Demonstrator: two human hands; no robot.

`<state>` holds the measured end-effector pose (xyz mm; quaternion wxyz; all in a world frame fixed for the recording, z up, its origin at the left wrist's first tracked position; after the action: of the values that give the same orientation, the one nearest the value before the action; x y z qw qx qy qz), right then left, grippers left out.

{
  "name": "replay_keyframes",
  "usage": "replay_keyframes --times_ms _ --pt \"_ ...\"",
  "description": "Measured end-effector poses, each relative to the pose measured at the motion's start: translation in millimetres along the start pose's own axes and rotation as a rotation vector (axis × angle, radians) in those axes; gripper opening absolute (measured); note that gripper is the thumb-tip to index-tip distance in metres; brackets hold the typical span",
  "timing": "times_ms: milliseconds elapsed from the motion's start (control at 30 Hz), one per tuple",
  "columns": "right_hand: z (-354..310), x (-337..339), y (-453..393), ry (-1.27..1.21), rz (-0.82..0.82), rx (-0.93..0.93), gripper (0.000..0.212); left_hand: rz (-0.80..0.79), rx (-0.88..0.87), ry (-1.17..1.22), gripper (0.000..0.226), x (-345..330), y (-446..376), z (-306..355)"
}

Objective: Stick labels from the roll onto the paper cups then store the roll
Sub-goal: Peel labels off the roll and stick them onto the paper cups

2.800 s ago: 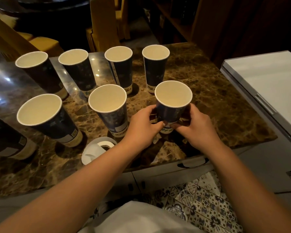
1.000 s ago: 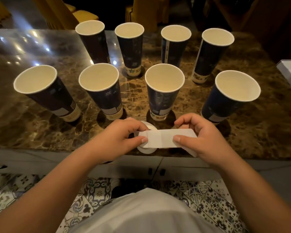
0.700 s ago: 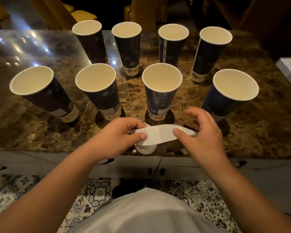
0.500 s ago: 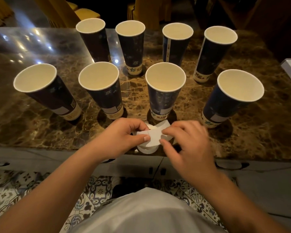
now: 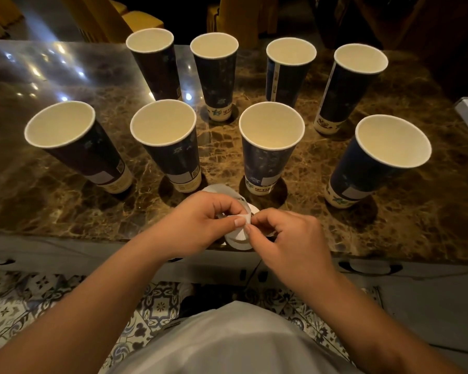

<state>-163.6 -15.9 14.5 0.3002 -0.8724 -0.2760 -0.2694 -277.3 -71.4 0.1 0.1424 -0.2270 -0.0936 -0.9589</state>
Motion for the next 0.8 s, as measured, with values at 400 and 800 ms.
replay_keyframes --times_ms 400,800 --pt "-9.6 7.7 3.9 0.261 0.102 0.218 0.024 0.108 0.011 -0.027 0.012 0.3 0.8 -2.0" --pt "11.2 54.2 -6.1 0.118 0.29 0.072 0.016 0.46 0.085 -0.292 0.022 13.7 15.5 -5.6"
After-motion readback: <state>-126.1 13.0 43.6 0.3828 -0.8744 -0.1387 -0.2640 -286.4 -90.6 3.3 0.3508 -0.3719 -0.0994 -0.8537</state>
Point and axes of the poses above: each hand's wrist, its own y-axis away from the middle knuckle, its own x-axis out of the back of the hand, z = x × y, the point moved 9 cm from there along -y, towards the middle knuckle, and after that the axes turned 9 degrees about z, right-handed, at the moved point
